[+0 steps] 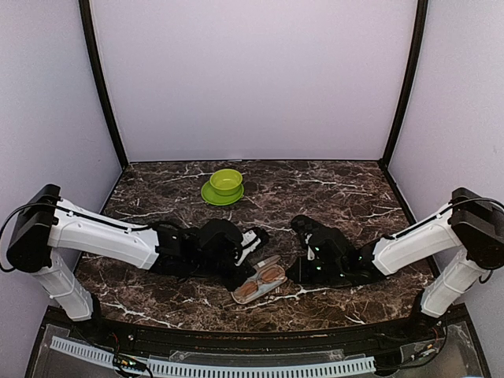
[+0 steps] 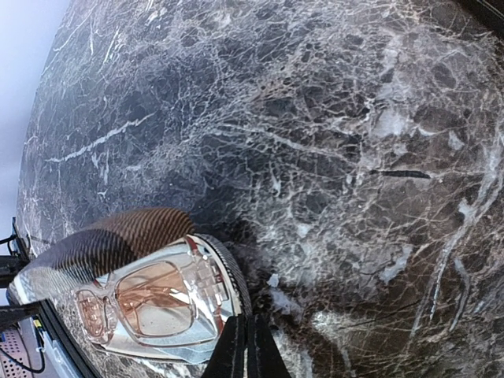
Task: Organize the sunglasses
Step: Close the case with sunglasses at the center of the board.
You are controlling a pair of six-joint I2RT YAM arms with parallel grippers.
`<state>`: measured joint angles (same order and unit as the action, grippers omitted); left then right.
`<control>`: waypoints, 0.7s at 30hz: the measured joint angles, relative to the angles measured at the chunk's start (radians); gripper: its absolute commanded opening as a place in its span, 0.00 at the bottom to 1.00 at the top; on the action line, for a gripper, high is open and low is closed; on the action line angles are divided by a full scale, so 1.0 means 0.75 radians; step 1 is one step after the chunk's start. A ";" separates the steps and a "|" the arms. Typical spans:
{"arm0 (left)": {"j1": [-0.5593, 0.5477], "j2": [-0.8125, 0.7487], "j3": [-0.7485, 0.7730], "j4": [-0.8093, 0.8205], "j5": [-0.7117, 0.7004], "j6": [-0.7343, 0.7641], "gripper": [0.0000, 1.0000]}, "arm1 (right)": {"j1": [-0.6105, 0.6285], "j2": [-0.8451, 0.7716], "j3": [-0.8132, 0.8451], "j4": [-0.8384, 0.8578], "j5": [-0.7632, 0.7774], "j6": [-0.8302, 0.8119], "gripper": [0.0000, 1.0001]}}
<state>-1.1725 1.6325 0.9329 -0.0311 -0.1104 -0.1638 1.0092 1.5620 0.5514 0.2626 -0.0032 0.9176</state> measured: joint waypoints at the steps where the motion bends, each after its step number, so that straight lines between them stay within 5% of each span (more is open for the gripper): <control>1: -0.015 0.003 0.000 0.001 -0.025 -0.002 0.18 | 0.002 0.000 0.000 0.001 0.002 0.001 0.03; 21: -0.165 0.065 0.029 0.010 -0.252 -0.036 0.21 | 0.010 0.033 0.000 0.047 0.042 0.005 0.03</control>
<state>-1.2961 1.6814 0.9546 -0.0238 -0.2996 -0.1909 1.0164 1.5867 0.5514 0.2981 0.0280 0.9215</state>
